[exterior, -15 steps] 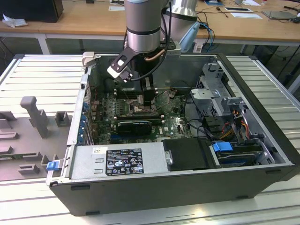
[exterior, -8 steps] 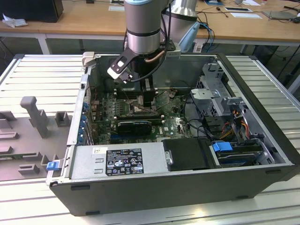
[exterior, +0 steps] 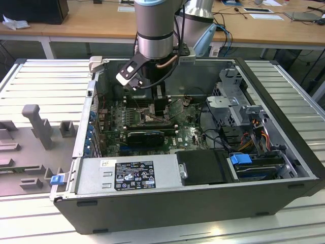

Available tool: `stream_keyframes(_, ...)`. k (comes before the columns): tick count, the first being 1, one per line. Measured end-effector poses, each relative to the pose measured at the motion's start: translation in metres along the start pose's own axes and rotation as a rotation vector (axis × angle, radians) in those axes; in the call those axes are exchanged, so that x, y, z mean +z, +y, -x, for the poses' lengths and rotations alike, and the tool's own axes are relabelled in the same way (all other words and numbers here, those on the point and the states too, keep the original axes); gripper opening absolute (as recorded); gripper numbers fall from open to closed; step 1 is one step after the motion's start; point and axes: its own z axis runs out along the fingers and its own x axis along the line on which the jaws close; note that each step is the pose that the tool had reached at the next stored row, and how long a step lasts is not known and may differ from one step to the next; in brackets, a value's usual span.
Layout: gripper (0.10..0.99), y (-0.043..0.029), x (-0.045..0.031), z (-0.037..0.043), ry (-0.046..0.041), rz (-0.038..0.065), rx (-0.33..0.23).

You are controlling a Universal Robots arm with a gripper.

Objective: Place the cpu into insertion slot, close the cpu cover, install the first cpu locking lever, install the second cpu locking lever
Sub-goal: 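Place the cpu into insertion slot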

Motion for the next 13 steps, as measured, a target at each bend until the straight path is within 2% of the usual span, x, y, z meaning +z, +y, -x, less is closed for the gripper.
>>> stream_keyframes(13, 0.525, -0.0035, 0.0046, -0.0006, -0.0022, 0.001, 0.025)
